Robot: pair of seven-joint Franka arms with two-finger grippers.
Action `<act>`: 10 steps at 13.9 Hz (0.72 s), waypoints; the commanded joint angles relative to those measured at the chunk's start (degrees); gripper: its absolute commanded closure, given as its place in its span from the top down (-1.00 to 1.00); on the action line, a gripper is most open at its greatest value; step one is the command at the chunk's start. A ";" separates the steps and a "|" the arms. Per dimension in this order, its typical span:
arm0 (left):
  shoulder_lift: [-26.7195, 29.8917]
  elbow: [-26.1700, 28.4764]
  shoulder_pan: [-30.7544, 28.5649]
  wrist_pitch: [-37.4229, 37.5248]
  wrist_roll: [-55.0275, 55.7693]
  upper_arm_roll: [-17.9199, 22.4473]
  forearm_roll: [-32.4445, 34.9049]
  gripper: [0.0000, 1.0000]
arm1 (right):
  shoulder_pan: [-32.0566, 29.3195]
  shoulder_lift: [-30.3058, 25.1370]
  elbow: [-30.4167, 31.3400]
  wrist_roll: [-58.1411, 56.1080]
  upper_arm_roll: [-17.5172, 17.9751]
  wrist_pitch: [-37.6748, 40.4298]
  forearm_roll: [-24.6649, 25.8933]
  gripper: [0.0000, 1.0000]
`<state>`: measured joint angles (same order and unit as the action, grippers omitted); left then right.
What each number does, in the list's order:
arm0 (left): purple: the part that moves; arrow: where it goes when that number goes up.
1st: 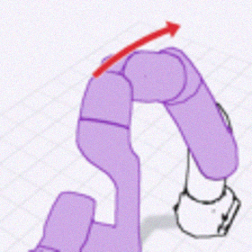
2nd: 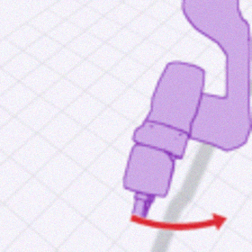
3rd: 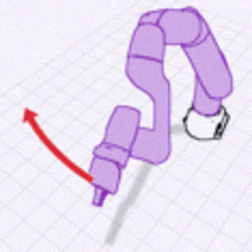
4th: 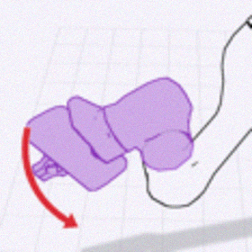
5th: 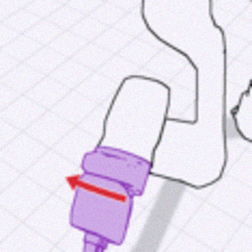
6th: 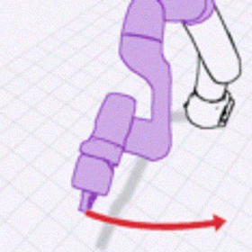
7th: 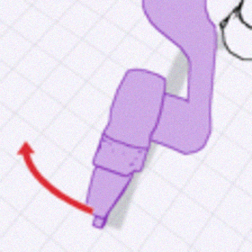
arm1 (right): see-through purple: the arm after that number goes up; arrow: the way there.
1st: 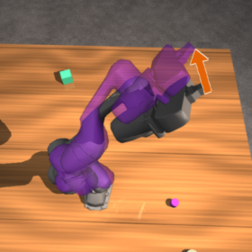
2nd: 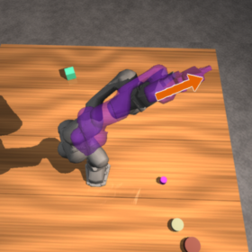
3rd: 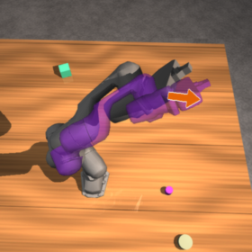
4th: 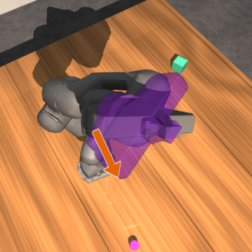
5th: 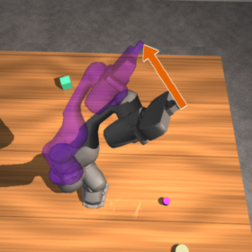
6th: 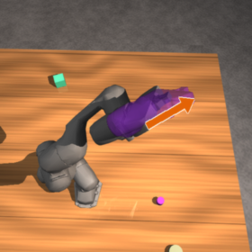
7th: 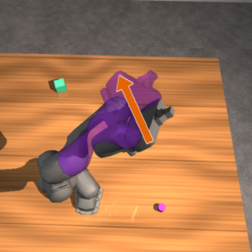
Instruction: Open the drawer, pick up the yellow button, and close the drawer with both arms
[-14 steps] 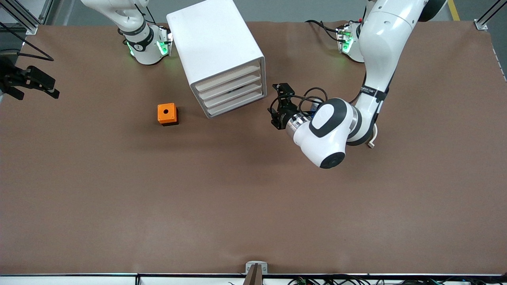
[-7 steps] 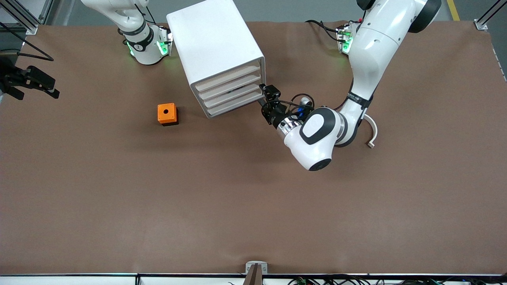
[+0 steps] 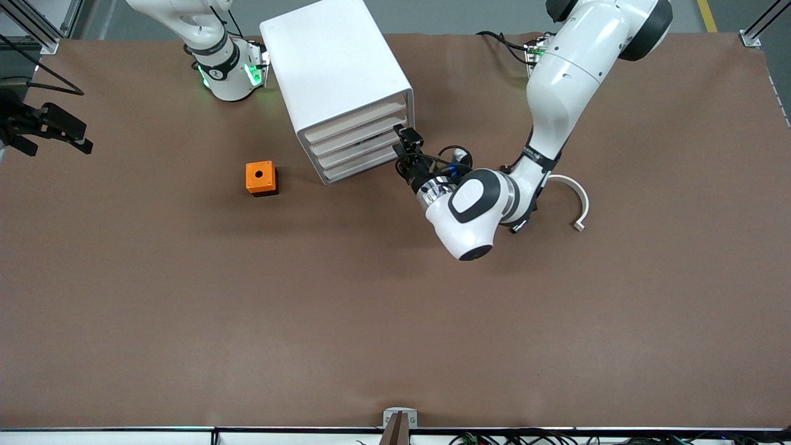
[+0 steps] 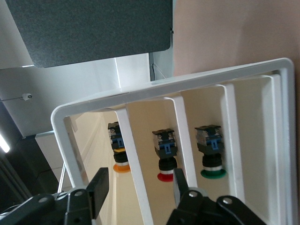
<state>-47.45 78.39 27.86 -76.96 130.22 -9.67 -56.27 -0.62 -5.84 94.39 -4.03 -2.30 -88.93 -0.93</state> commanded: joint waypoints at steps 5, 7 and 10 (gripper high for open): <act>-0.37 0.80 2.90 2.43 2.58 -0.26 -1.03 0.22 | 0.09 -1.37 0.88 -0.71 -0.16 0.15 0.05 1.00; -0.37 1.33 3.61 2.52 3.72 -0.26 -1.03 0.14 | 0.09 -1.37 0.88 -0.71 -0.17 0.16 0.05 1.00; -0.37 1.59 4.57 2.52 5.04 -0.26 -1.03 0.02 | 0.09 -1.37 0.88 -0.71 -0.17 0.33 0.14 1.00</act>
<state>-47.89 79.76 31.90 -75.15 133.50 -9.95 -56.28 -0.62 -5.84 94.39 -4.06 -2.30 -88.88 -0.93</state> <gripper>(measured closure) 0.458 0.000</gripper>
